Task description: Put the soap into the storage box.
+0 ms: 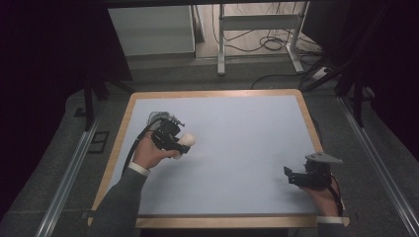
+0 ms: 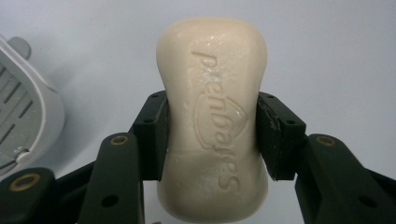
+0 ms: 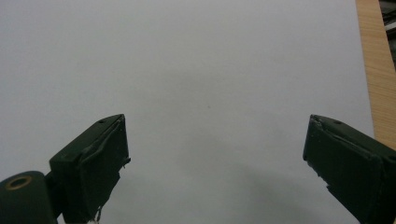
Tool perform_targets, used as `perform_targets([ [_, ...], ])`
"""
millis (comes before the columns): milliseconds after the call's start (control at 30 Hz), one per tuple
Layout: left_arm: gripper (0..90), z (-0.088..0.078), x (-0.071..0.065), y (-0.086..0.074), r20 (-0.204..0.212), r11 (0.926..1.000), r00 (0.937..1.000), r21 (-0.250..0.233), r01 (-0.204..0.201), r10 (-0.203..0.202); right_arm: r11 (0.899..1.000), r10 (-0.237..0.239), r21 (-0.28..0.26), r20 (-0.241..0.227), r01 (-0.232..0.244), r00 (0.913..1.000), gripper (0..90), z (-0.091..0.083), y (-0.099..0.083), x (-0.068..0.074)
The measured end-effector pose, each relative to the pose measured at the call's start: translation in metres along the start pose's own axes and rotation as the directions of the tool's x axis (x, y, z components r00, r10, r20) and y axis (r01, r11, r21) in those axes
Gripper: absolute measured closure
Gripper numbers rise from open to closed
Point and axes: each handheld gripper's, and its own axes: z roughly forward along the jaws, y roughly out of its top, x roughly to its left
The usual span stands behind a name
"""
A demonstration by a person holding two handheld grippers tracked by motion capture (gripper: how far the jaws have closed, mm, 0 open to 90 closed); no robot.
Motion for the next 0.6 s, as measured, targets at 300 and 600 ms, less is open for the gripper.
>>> perform_targets([
  [300, 49.8, -0.002, 0.008, 0.002, -0.019, 0.9999, 0.9997, -0.005, 0.014, -0.015, 1.0, 0.001, 0.004, 0.001, -0.001, 1.0, 6.5, 0.0, 0.0, 0.0],
  [600, 49.8, -0.003, 0.017, 0.002, -0.03, 0.9996, 0.9992, -0.001, 0.027, -0.027, 1.0, 0.002, 0.007, 0.004, -0.002, 1.0, 6.5, 0.001, -0.001, 0.0],
])
